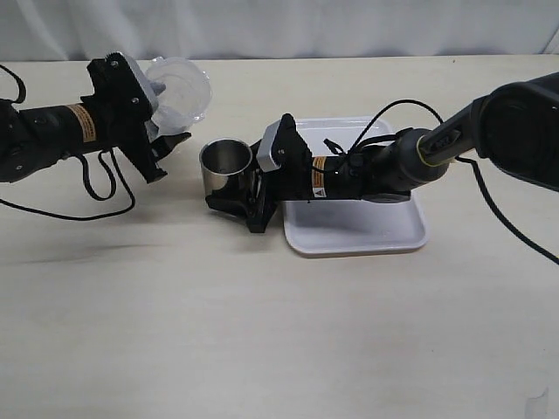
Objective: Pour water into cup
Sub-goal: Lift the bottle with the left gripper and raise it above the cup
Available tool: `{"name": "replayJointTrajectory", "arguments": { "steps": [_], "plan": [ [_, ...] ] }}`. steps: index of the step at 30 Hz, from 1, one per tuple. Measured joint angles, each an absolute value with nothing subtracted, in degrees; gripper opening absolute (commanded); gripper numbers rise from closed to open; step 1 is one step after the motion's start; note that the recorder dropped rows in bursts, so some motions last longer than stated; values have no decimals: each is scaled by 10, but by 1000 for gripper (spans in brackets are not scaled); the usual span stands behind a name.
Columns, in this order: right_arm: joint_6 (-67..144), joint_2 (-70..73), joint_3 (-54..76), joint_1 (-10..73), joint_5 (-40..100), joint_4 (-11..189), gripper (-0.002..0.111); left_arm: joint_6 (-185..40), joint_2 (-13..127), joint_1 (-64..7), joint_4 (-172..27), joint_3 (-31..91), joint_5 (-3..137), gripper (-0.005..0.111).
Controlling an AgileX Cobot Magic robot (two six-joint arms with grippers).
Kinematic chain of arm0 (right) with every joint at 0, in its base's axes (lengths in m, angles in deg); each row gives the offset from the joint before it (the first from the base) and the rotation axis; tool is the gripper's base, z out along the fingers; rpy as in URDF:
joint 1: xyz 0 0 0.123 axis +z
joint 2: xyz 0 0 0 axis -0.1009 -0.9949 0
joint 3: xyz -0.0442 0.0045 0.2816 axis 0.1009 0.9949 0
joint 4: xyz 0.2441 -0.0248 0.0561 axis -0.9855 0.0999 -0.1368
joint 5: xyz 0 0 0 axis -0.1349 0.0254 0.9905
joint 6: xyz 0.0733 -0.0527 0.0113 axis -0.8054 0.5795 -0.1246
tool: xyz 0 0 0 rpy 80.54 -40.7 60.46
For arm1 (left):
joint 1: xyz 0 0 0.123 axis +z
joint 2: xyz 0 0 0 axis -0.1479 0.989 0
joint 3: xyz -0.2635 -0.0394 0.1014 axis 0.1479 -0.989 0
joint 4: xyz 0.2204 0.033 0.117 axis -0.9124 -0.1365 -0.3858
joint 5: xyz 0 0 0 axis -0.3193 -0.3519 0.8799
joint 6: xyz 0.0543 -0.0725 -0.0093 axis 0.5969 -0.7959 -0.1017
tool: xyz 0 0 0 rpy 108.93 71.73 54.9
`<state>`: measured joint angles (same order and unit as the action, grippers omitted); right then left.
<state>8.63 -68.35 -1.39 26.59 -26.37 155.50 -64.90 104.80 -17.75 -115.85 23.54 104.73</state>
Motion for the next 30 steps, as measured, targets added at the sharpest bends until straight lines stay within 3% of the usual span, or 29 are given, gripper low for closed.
{"name": "replayJointTrajectory", "arguments": {
  "steps": [30],
  "plan": [
    [86,-684,-14,266,-264,1555,4,-461,1021,-227,-1021,236,967,0]
  ]
}}
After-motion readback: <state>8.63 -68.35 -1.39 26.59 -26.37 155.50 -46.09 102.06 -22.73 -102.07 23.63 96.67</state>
